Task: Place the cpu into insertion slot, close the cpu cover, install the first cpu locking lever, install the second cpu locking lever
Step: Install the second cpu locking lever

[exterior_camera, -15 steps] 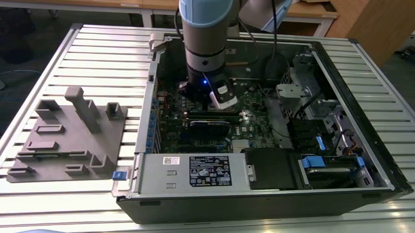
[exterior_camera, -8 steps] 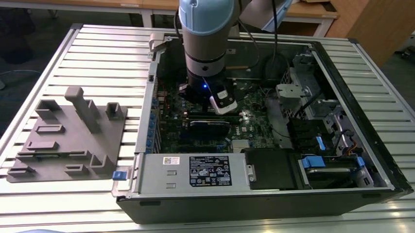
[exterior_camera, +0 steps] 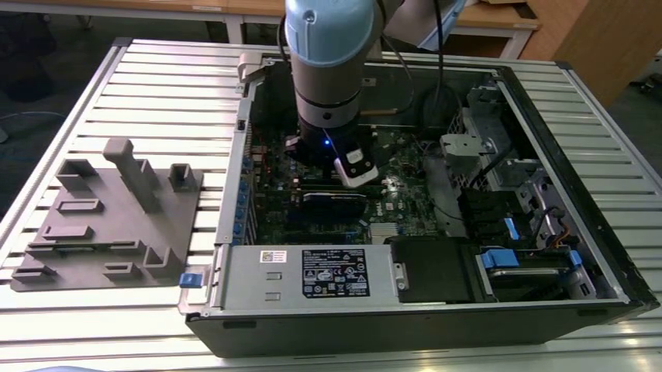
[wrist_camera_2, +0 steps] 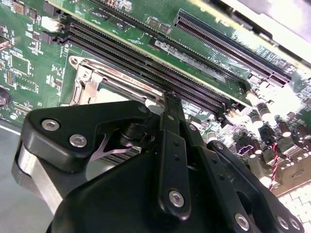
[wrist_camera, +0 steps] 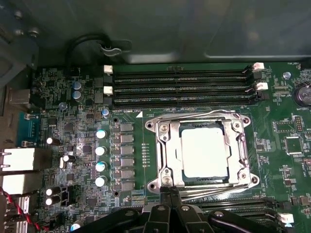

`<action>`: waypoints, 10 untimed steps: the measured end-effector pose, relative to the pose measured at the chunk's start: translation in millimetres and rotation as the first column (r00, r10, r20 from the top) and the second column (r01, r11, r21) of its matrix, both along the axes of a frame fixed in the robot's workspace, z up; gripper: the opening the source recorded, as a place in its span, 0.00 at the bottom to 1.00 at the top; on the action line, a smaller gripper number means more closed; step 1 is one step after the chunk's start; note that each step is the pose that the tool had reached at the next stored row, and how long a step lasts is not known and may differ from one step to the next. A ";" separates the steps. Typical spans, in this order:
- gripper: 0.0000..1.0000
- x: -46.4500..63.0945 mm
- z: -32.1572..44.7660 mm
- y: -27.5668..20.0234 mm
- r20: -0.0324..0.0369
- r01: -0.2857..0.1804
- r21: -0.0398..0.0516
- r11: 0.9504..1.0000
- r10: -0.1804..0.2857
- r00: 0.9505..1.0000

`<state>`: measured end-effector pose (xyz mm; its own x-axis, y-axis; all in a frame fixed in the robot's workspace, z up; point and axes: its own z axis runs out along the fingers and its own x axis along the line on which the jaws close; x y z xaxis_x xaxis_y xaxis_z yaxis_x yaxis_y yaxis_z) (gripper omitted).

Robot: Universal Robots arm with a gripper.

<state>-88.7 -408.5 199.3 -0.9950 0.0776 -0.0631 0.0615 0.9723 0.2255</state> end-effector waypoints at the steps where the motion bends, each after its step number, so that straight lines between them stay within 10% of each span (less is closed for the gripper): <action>1: 0.11 0.0 -0.5 -0.5 0.000 0.000 0.004 1.000 0.000 1.000; 10: 0.11 -1.8 -2.9 -2.5 0.000 0.000 0.023 1.000 0.000 1.000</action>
<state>-90.4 -410.9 196.4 -0.9950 0.0791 -0.0612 0.0616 0.9669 0.2477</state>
